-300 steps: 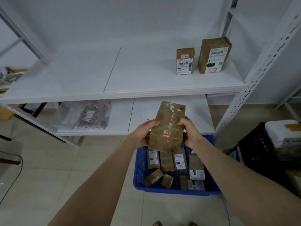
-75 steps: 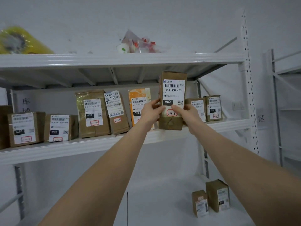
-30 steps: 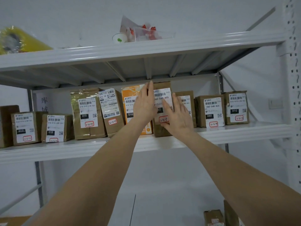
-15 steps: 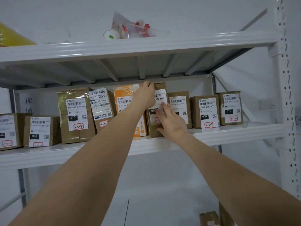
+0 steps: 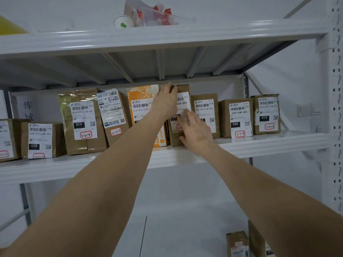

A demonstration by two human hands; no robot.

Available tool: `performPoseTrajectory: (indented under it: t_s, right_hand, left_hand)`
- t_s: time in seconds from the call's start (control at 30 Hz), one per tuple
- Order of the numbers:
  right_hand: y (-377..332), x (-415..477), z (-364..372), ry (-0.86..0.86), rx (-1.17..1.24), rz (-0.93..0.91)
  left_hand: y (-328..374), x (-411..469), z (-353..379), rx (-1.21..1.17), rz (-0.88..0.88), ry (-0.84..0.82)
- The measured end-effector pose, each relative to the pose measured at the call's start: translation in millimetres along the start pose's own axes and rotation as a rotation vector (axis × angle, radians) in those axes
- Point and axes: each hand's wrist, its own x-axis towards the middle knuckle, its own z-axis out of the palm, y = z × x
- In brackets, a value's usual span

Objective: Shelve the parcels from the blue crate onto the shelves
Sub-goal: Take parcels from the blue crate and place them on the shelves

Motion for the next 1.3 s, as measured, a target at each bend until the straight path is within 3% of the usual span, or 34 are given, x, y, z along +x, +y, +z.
performPoseTrajectory:
  t_s: [0.13,0.67,0.9,1.3]
  right_hand:
    - [0,-8,-3,0.023,0.04,0.054]
    - [-8,-94,-10,0.026,0.185,0.065]
    - [-24,-159,10,-0.112,0.172,0.089]
    - [-59,-346,80,-0.584,0.141,0.179]
  left_hand:
    - [5,-22,8,-0.073,-0.07,0.089]
    - [39,-156,27,-0.125,-0.149,-0.014]
    - [50,-221,51,-0.098,-0.172,-0.241]
    - [66,-407,129,-0.105,-0.202,-0.749]
